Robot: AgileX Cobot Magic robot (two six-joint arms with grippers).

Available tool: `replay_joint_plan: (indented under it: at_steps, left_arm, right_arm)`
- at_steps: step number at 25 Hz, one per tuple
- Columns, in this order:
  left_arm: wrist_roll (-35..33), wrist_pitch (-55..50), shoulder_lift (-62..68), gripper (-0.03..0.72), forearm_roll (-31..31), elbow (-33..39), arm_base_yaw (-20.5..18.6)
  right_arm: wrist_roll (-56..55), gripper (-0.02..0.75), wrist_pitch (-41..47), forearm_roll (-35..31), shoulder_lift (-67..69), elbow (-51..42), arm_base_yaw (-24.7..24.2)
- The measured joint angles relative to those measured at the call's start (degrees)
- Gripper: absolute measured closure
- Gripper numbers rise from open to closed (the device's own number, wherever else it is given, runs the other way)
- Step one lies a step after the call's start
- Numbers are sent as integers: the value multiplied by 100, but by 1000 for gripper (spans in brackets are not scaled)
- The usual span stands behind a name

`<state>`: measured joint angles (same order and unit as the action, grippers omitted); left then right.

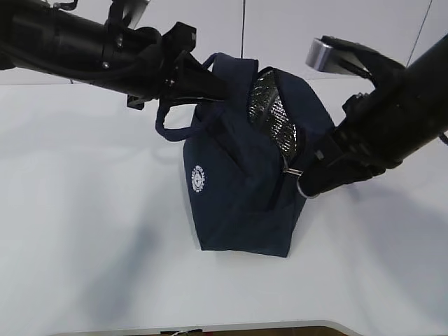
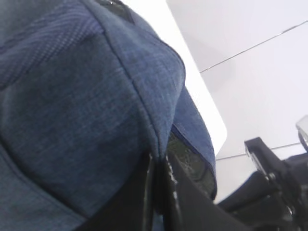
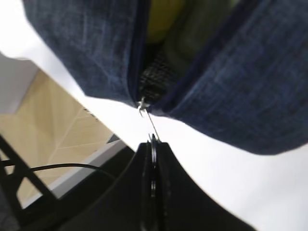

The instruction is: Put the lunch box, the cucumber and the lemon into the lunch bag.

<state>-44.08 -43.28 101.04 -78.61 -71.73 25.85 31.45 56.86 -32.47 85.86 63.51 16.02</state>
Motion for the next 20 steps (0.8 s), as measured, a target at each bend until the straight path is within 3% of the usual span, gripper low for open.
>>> replay_joint_plan:
  at_steps: [5,15,20]
  left_arm:
    - [-62,0,0,700,-85,0,0]
    - [-75,10,0,696,-85,0,0]
    - [-90,10,0,586,-85,0,0]
  right_arm:
    - [-471,733,-23,702,24,417,0]
    - [-947,733,700,855,235,987,0]
    - [-1189,733,1030,876,235,1048,0]
